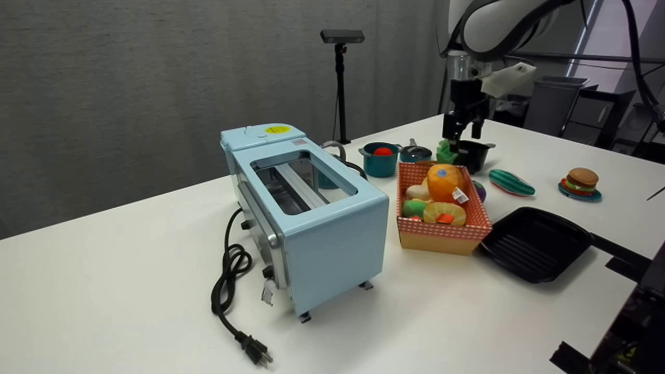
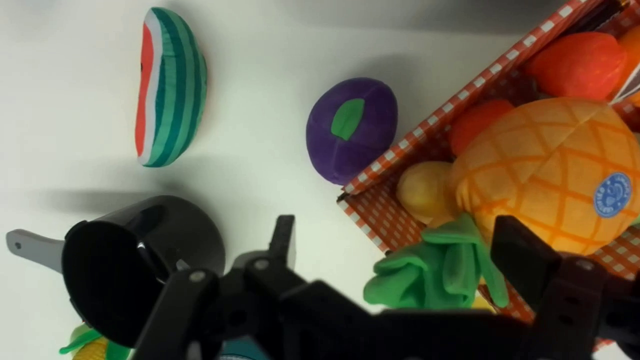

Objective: Remove the pineapple plush toy from the box

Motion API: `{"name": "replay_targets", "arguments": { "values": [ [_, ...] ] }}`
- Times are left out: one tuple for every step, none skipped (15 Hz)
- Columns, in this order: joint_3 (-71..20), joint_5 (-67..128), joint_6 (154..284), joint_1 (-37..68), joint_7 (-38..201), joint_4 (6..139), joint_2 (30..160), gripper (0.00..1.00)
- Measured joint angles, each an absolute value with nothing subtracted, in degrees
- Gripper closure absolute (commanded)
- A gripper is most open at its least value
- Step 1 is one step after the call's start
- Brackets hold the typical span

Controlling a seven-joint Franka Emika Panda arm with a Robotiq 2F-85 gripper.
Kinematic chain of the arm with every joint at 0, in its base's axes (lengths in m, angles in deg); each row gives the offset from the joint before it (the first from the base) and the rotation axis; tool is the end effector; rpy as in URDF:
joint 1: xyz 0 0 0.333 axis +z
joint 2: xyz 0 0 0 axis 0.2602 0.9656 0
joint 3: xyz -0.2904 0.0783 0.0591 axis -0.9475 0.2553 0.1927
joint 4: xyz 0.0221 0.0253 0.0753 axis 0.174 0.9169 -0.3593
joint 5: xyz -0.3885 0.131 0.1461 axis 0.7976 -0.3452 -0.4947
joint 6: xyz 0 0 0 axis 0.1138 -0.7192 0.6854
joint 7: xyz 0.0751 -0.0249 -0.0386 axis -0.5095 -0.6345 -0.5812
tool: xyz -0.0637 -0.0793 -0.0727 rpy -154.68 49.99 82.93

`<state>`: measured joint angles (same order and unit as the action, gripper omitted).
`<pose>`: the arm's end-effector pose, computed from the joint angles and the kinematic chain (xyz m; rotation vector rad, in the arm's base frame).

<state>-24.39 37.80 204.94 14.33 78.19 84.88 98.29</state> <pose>0.6574 -0.0519 0.2924 2.9750 0.0229 -0.1015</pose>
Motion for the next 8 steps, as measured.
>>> {"name": "replay_targets", "arguments": {
  "values": [
    [-24.3, 38.5, 205.0, 14.4, 78.2, 85.0, 98.6, 0.00],
    [-24.3, 39.1, 205.0, 14.6, 78.1, 85.2, 99.0, 0.00],
    [-24.2, 39.7, 205.0, 14.7, 77.8, 85.3, 99.4, 0.00],
    [-24.2, 40.4, 205.0, 14.8, 77.3, 85.4, 99.7, 0.00],
    [-24.1, 41.2, 205.0, 14.9, 76.6, 85.4, 99.9, 0.00],
    [-24.1, 41.9, 205.0, 14.9, 75.7, 85.4, 100.1, 0.00],
    [-24.0, 42.6, 205.0, 15.0, 74.7, 85.4, 100.3, 0.00],
    [-23.9, 43.3, 205.0, 15.0, 73.9, 85.4, 100.4, 0.00]
  ]
}}
